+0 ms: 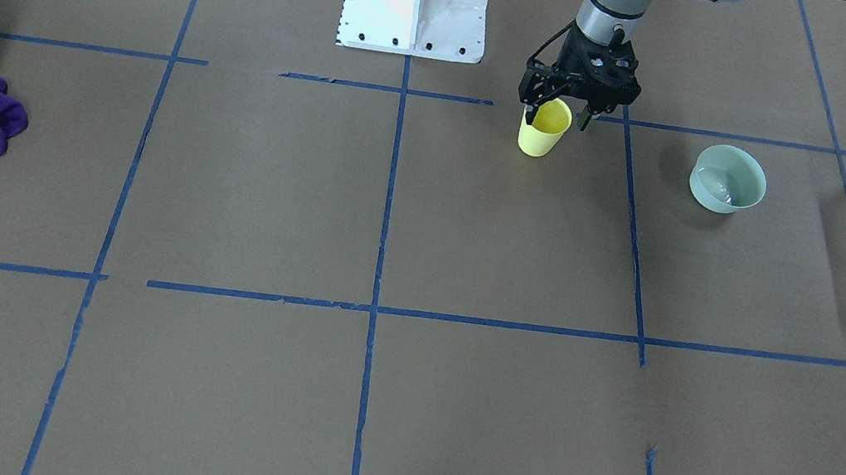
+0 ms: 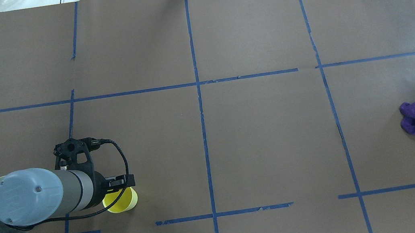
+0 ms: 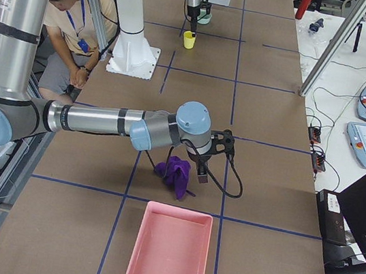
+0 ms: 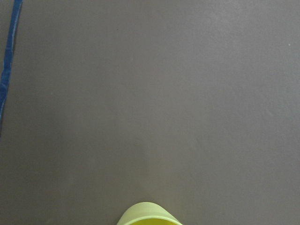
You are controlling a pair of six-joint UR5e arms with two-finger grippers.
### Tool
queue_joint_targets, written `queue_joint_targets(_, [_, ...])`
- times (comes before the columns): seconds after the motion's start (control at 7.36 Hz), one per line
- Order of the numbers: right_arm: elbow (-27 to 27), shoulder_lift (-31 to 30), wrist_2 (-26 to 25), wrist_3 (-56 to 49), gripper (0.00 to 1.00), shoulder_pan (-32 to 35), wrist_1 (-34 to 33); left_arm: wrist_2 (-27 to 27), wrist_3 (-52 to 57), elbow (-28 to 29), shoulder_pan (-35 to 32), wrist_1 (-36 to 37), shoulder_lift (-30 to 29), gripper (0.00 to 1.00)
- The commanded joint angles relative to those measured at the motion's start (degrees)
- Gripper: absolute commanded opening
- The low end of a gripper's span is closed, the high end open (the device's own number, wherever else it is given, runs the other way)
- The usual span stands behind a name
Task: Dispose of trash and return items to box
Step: 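Reach the left gripper down over the yellow cup and close on it, then lift the yellow cup with the left gripper and carry it toward the clear box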
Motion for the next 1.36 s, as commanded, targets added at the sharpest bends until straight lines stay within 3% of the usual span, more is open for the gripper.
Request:
queue_joint_targets(0.0, [-0.11, -0.06, 0.0, 0.0, 1.0, 0.0, 0.04, -0.03, -0.04, 0.04, 1.46, -1.34, 1.19, 0.89])
queue_joint_targets(0.27, [-0.11, -0.15, 0.0, 0.0, 1.0, 0.0, 0.04, 0.14, -0.04, 1.18, 2.09, -7.82, 5.48, 0.73])
queue_joint_targets(0.41, [-0.03, -0.24, 0.0, 0.0, 1.0, 0.0, 0.04, 0.23, -0.39, 1.62, 2.18, -9.07, 5.76, 0.53])
queue_joint_targets(0.54, [-0.02, -0.32, 0.0, 0.0, 1.0, 0.0, 0.04, 0.32, -0.39, 2.15, 2.44, -9.08, 5.59, 0.12])
queue_joint_targets(0.68, [-0.2, -0.32, 0.0, -0.09, 1.0, 0.0, 0.04, 0.41, -0.48, 2.07, 2.44, -9.17, 5.5, 0.0])
queue_joint_targets(1.09, [-0.2, -0.41, 0.0, -0.09, 1.0, 0.0, 0.04, -0.03, 1.7, -1.43, 0.61, -8.56, 5.41, 0.0])
queue_joint_targets(1.22, [-0.11, -0.5, 0.0, -0.09, 1.0, 0.09, 0.04, -0.47, 6.85, -2.49, -3.15, -8.38, 5.76, 0.0])
